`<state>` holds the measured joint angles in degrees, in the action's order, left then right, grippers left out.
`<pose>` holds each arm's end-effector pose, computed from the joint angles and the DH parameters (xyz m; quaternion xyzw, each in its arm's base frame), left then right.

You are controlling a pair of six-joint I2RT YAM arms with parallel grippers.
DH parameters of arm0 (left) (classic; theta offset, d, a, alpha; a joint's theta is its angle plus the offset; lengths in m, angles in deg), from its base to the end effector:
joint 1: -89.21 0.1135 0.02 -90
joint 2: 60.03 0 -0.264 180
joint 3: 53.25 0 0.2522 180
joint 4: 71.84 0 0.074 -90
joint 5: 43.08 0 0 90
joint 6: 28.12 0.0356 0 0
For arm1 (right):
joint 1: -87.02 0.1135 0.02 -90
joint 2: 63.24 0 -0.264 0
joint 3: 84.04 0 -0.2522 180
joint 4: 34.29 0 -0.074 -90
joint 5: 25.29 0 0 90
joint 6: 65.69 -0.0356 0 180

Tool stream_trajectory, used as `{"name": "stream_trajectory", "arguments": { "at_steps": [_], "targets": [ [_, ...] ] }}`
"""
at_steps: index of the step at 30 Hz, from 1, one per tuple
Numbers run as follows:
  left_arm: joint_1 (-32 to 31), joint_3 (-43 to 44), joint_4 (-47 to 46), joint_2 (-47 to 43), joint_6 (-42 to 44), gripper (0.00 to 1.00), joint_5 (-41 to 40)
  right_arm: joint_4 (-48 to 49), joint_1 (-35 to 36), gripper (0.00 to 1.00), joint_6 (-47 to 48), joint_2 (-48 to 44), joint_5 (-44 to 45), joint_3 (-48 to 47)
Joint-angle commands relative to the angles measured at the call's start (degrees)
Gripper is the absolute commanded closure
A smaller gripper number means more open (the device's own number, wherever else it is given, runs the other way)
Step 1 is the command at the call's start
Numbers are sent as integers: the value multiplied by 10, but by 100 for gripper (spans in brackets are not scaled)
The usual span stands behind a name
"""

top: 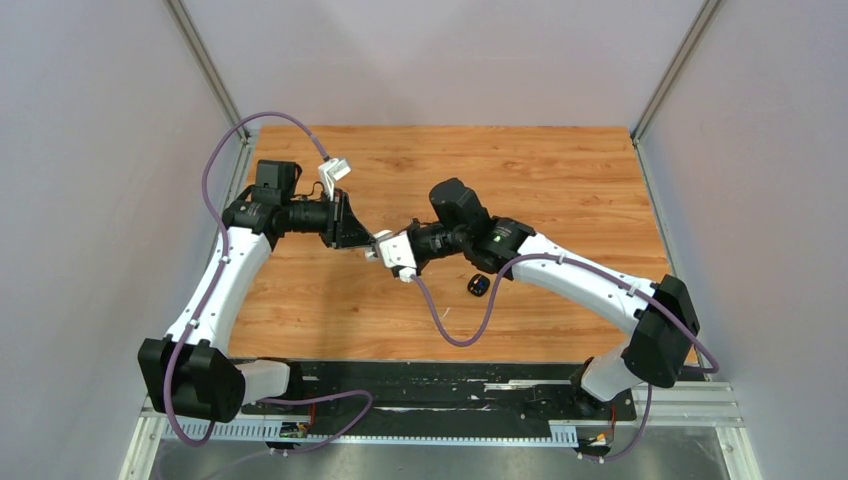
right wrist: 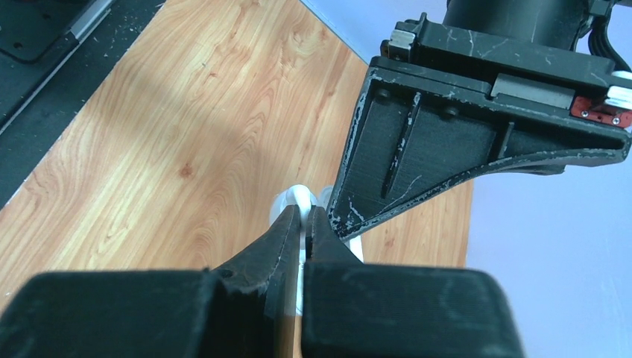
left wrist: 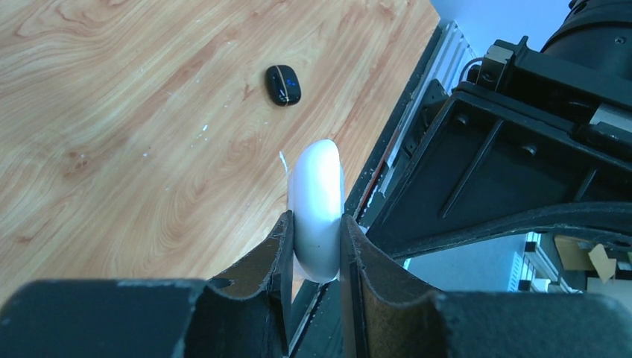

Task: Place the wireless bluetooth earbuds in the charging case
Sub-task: Place the earbud in the charging case.

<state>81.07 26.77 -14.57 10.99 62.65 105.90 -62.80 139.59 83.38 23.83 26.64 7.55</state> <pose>0.2379 -0.0648 0.3337 0.2380 0.7973 -0.4790 0.2798 0.1949 0.2908 0.3365 -0.7629 0.3126 0.2500 0.5077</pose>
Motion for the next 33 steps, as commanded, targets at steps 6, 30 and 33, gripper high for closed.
{"name": "stream_trajectory", "arguments": {
  "at_steps": [6,30,33],
  "targets": [
    [1,6,-20,-13,-32,100,47,-8,20,100,50,12,63,-22],
    [15,2,-29,-8,-42,100,51,-14,23,100,4,-24,113,-5],
    [16,1,-29,-8,-41,100,50,-16,23,100,4,-27,114,-4]
  ]
}}
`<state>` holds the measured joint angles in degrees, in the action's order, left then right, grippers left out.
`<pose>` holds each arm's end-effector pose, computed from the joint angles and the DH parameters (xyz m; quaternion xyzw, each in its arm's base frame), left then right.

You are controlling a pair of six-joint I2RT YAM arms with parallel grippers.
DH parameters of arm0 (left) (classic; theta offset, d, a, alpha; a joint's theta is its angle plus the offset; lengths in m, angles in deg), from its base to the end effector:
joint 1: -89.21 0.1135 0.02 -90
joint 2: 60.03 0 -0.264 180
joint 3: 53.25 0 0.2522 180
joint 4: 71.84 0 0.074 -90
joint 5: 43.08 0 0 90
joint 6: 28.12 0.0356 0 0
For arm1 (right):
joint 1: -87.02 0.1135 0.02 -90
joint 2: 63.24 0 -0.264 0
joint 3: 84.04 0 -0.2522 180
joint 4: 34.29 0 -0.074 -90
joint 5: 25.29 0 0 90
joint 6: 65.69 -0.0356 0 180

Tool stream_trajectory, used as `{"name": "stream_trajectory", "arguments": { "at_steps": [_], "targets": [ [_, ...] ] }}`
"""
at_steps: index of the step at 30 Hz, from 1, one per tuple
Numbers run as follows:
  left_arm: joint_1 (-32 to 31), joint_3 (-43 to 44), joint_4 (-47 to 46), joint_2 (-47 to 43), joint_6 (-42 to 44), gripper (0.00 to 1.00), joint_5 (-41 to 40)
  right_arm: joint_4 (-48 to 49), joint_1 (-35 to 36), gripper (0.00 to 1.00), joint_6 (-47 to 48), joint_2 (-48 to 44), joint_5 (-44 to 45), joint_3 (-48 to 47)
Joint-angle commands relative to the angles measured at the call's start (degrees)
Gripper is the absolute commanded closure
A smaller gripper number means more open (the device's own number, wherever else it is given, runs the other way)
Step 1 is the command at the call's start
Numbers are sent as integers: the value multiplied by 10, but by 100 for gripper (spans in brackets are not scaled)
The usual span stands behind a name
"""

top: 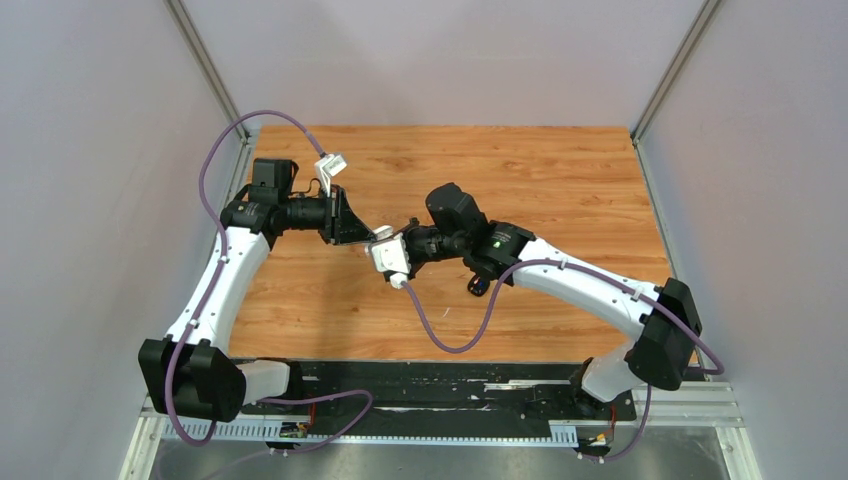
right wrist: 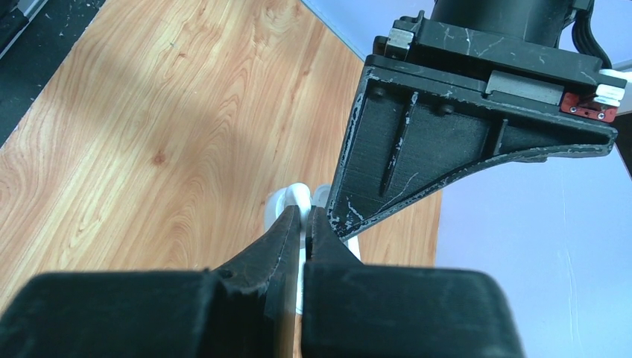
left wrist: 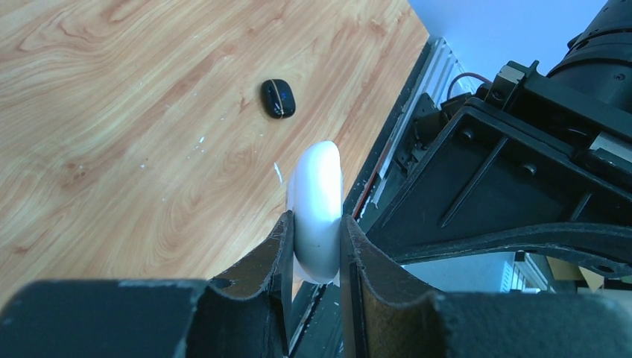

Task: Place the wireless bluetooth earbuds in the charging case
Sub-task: Place the earbud in the charging case.

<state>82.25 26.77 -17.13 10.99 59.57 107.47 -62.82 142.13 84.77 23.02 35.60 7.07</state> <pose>0.2416 -0.0607 0.3371 0.2223 0.7915 -0.4917 0.2867 0.1856 0.2964 0.3426 -0.7652 0.3245 0.1888 0.5230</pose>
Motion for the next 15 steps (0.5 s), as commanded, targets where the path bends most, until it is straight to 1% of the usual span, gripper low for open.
{"name": "stream_trajectory", "arguments": {
  "at_steps": [1,15],
  "targets": [
    [5,0,-3,-8,-10,100,34,-17,-2,100,-10,-20,24,1],
    [5,1,-1,-7,-9,100,36,-32,-6,100,-20,-26,19,2]
  ]
}}
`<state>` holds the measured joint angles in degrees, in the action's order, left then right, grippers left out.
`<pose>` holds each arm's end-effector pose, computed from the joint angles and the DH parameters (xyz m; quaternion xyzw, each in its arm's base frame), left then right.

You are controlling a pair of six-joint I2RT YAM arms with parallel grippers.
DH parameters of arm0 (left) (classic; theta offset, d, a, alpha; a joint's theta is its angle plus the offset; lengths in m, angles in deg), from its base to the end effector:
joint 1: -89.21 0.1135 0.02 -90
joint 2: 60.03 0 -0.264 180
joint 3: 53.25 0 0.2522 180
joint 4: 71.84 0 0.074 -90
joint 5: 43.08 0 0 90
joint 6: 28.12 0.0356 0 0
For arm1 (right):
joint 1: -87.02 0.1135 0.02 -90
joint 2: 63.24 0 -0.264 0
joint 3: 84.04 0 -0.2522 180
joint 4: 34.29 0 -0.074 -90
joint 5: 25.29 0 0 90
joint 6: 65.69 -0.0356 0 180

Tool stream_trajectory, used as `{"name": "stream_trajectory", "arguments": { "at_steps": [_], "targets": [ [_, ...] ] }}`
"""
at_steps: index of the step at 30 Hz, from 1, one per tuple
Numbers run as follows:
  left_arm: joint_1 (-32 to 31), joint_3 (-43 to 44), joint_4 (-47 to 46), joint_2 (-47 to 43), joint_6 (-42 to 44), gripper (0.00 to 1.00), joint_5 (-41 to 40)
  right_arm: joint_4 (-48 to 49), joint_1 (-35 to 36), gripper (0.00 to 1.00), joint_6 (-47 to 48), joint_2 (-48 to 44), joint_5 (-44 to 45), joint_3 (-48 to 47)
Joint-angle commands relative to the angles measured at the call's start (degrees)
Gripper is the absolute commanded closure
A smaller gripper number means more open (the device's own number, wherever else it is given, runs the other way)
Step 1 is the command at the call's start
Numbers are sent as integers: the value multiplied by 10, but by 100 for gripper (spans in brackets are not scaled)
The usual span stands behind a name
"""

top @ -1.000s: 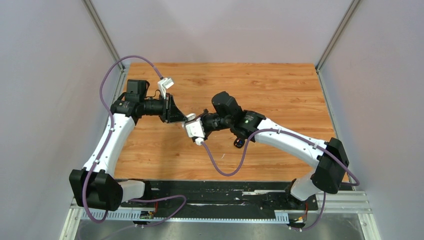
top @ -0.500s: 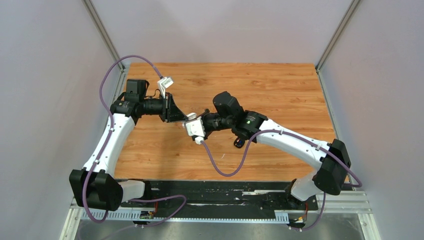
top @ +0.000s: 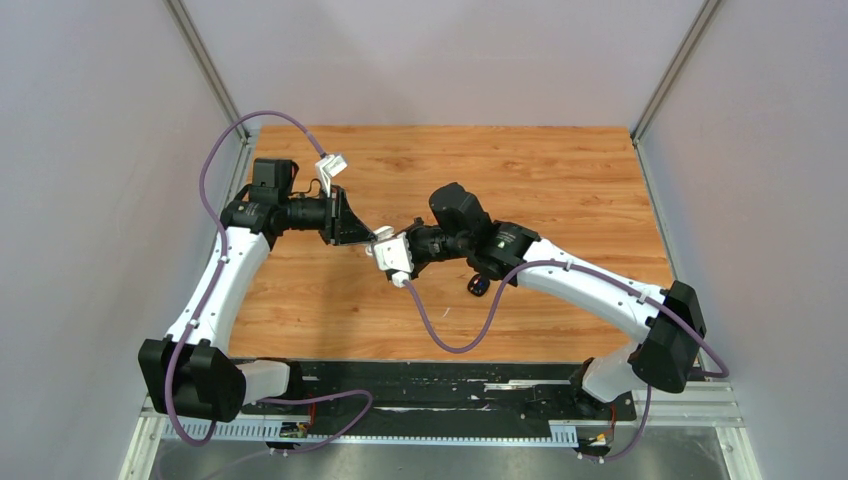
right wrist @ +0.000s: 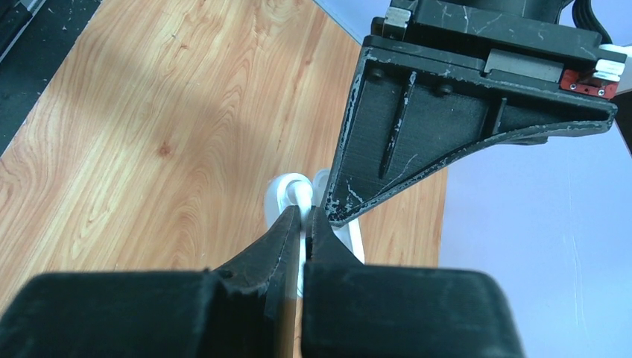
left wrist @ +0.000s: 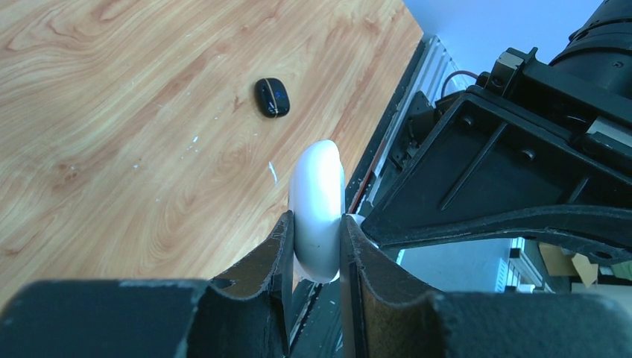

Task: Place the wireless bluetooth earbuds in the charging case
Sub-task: Place the earbud in the charging case.

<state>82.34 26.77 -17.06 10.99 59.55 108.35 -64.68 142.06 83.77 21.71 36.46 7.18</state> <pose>0.2412 -0.0606 0.3374 0.2236 0.7883 -0.4976 0.2846 0.1825 0.2905 0.3462 -0.7632 0.3383 0.1878 0.5175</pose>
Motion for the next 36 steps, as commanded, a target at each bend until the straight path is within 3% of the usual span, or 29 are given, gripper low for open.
{"name": "stream_trajectory", "arguments": {
  "at_steps": [1,25,33,36],
  "targets": [
    [5,2,-1,-7,-9,100,27,-14,-6,100,-10,-12,10,-1],
    [5,1,-6,-14,-14,100,32,-65,-6,100,9,43,-47,-53],
    [5,-9,-8,-15,-10,100,30,-22,-3,76,-4,25,-27,-51],
    [5,-10,-8,-15,-9,100,29,-17,-2,73,-18,16,-20,-53]
  ]
}}
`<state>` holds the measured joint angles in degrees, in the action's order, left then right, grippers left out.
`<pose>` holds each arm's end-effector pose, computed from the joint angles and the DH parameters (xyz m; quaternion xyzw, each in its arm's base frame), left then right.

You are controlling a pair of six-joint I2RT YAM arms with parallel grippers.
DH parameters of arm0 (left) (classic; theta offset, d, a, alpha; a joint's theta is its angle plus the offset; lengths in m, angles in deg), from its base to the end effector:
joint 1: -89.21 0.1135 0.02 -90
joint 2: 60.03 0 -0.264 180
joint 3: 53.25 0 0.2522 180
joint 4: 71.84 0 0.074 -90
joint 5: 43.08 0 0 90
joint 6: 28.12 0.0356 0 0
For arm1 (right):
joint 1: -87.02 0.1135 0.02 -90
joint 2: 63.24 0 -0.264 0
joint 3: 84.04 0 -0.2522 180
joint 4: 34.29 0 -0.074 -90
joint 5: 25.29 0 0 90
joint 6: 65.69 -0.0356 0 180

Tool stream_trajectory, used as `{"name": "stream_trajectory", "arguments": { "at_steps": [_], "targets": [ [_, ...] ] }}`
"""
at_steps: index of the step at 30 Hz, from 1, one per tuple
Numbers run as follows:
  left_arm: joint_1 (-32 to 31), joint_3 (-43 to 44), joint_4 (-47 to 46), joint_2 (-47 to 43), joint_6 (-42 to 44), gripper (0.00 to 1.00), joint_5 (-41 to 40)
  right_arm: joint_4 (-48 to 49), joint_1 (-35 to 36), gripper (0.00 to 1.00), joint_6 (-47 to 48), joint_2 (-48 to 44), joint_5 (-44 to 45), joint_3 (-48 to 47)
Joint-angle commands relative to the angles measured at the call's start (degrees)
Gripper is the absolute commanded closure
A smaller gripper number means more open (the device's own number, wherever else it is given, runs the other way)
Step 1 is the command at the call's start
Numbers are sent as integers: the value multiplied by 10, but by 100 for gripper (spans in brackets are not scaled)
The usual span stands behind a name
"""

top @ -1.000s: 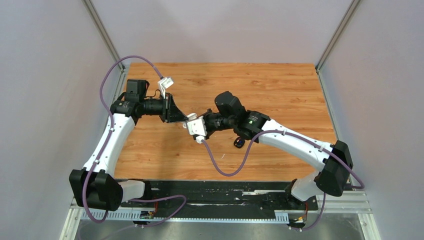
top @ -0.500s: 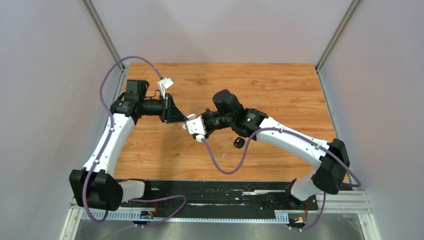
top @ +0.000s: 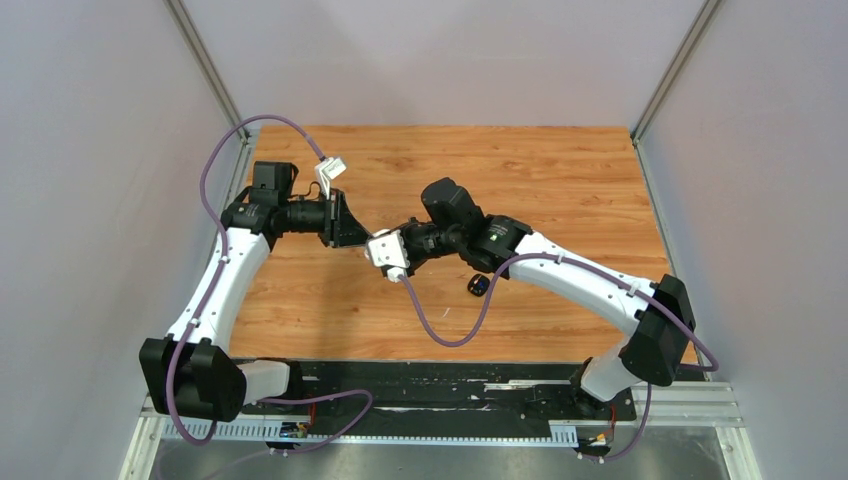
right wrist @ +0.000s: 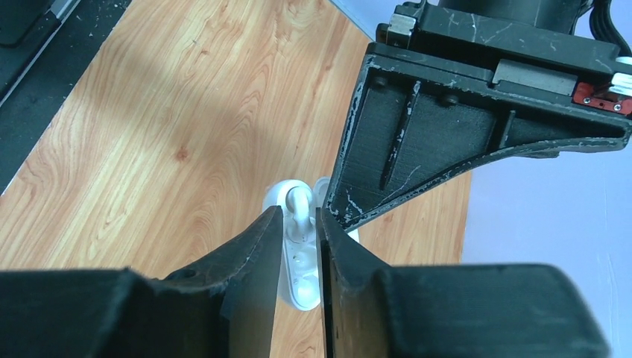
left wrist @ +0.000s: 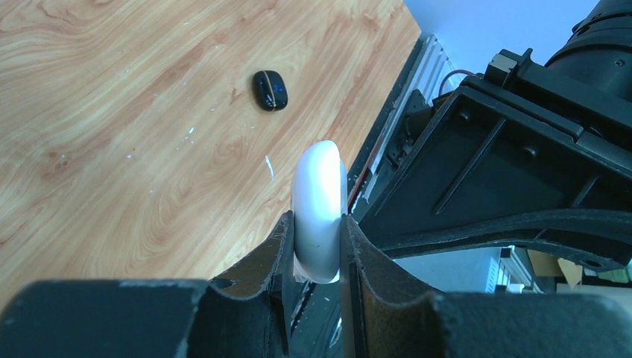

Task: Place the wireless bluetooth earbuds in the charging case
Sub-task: Place the earbud in the charging case.

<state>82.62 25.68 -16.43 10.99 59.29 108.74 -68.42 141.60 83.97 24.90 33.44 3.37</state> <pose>0.2401 -0.0593 0.3309 0.2140 0.7927 -0.5021 0.2717 0.1899 0.2989 0.3452 -0.7728 0.3383 0.2114 0.4937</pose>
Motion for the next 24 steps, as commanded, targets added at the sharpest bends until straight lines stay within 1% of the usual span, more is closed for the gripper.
{"name": "stream_trajectory", "arguments": {
  "at_steps": [1,7,16,19,24],
  "targets": [
    [2,1,-14,-15,-7,100,25,23,3,73,-26,-20,11,-15],
    [2,2,-18,-17,-9,100,25,47,3,72,-53,-30,23,-3],
    [2,11,-21,-19,-4,100,38,93,3,68,-105,-29,66,16],
    [2,10,-26,-22,-3,100,41,106,3,63,-113,-24,79,18],
    [2,13,-36,-28,0,100,51,107,3,58,-126,-14,81,16]
  ]
}}
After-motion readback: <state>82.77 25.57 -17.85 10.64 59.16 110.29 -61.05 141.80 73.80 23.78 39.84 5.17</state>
